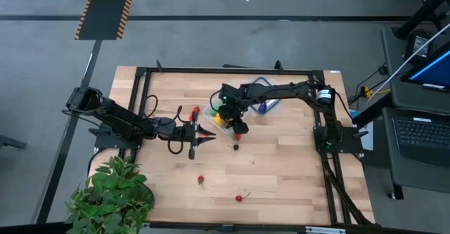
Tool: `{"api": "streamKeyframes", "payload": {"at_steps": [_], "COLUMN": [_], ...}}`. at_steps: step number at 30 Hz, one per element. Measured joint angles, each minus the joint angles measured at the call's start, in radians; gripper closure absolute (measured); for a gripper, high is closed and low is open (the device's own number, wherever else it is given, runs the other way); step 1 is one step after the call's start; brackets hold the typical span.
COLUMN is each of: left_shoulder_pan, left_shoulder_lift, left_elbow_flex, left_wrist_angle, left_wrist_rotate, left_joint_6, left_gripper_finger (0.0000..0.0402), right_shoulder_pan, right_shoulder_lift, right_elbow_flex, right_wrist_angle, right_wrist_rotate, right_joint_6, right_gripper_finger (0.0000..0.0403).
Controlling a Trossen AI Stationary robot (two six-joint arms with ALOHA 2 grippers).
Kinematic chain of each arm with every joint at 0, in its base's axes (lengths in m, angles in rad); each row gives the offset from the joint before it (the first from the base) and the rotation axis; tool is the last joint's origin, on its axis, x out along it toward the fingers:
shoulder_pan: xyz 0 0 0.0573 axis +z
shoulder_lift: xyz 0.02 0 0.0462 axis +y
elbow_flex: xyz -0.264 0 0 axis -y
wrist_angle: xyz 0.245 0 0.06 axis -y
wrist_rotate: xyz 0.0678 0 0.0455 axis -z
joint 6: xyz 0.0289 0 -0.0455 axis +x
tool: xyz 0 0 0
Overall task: Pick and placing Produce into tupperware
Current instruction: Put the middle red strawberry into the transparent container, then put the red chili pepper into the transparent container
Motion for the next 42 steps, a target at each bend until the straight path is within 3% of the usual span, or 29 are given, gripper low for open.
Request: {"api": "streamKeyframes", "payload": {"at_steps": [13,17,20,28,37,42], "left_shoulder_pan": [0.0,0.0,0.0,0.0,0.0,-0.001], "left_shoulder_lift": [0.0,0.0,0.0,0.0,0.0,0.0], "left_elbow_flex": [0.0,0.0,0.0,0.0,0.0,0.0], "left_wrist_angle": [0.0,0.0,0.0,0.0,0.0,0.0], "left_wrist_rotate": [0.0,0.0,0.0,0.0,0.0,0.003], "left_joint_6": [0.0,0.0,0.0,0.0,0.0,-0.002], "left_gripper_finger": [0.0376,0.0383,0.0387,0.0399,0.0388,0.0376], "right_shoulder_pan": [-0.004,-0.005,-0.006,-0.007,-0.028,-0.024], "right_shoulder_lift": [0.0,0.0,-0.002,-0.003,-0.008,-0.008], "right_elbow_flex": [0.0,0.0,0.002,0.045,0.234,0.255], "right_wrist_angle": [-0.011,0.007,0.015,-0.032,-0.236,-0.248], "right_wrist_rotate": [-0.035,-0.027,-0.026,-0.023,0.039,0.035], "right_joint_6": [0.08,0.105,0.105,0.101,0.057,0.051], "right_gripper_finger": [0.0265,0.0218,0.0212,0.0272,0.039,0.0398]}}
